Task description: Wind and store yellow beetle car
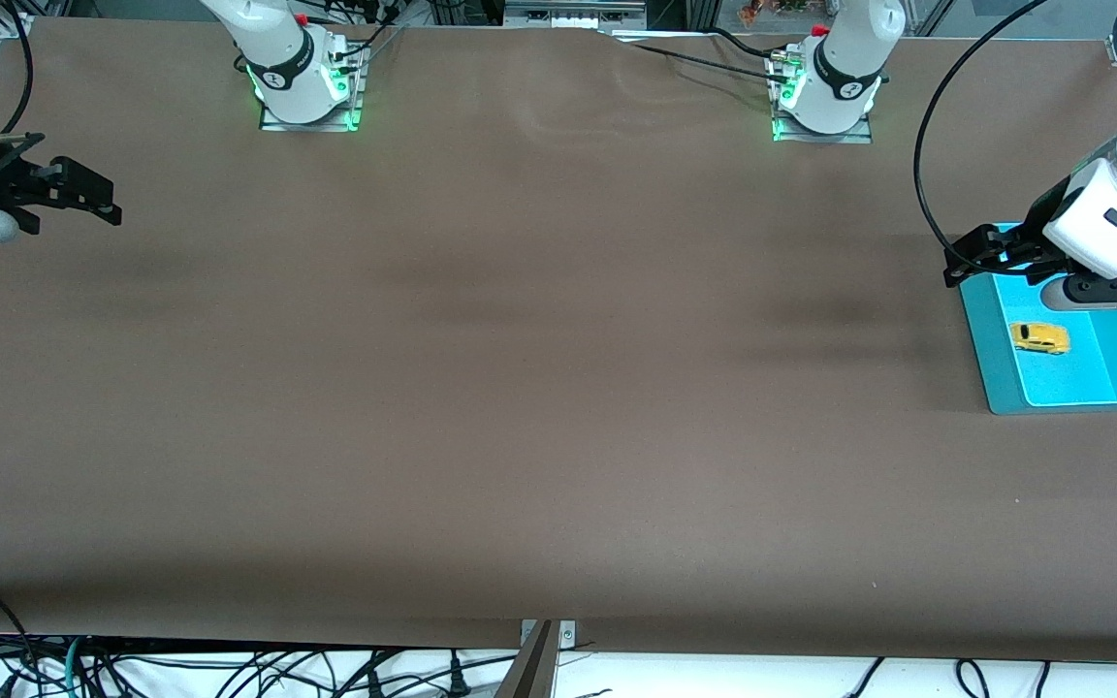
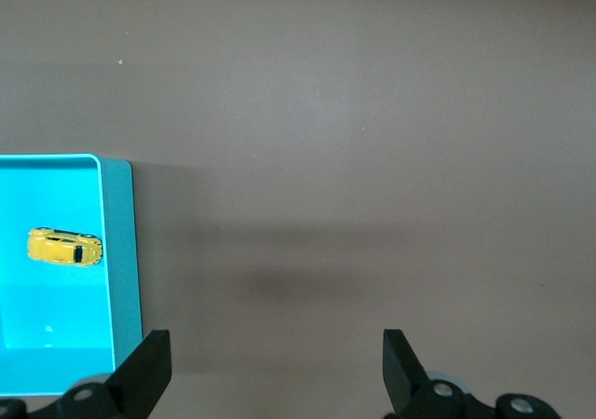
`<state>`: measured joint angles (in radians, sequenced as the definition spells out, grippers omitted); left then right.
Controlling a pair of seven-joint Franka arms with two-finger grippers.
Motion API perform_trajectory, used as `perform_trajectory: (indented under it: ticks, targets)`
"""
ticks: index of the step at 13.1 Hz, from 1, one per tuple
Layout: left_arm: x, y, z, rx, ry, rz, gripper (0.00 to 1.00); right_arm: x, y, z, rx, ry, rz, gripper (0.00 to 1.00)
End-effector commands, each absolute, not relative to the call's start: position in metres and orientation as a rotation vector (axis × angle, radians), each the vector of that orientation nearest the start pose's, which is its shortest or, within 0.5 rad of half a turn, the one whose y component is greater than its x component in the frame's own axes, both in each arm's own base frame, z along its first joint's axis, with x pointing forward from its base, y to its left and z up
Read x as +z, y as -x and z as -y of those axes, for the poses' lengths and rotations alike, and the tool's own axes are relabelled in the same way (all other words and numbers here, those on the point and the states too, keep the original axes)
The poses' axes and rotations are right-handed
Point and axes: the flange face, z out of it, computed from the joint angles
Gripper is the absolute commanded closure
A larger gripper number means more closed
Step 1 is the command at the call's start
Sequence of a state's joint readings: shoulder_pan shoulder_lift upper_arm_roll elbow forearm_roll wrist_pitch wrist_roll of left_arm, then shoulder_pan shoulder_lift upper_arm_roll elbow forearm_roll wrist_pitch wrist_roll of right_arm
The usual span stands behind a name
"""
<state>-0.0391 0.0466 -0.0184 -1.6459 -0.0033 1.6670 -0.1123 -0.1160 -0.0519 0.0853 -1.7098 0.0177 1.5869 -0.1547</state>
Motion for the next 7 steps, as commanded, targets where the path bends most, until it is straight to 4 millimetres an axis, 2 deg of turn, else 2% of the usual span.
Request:
perform_trajectory:
  ticks: [1, 3, 7]
  targets:
    - [0.578, -0.564, 0.038, 0.024, 3.169, 0.1, 0.0, 0.6, -0.533, 0.009, 0.086, 3.112, 0.168, 0.0]
    - [0.578, -0.564, 0.035, 0.042, 3.169, 0.068, 0.0, 0.598, -0.534, 0.01, 0.062, 3.113, 0.165, 0.0]
    - [0.575, -0.562, 0.023, 0.049, 3.184, -0.066, 0.0, 0.593, -0.52, 0.009, 0.077, 3.115, 0.164, 0.0]
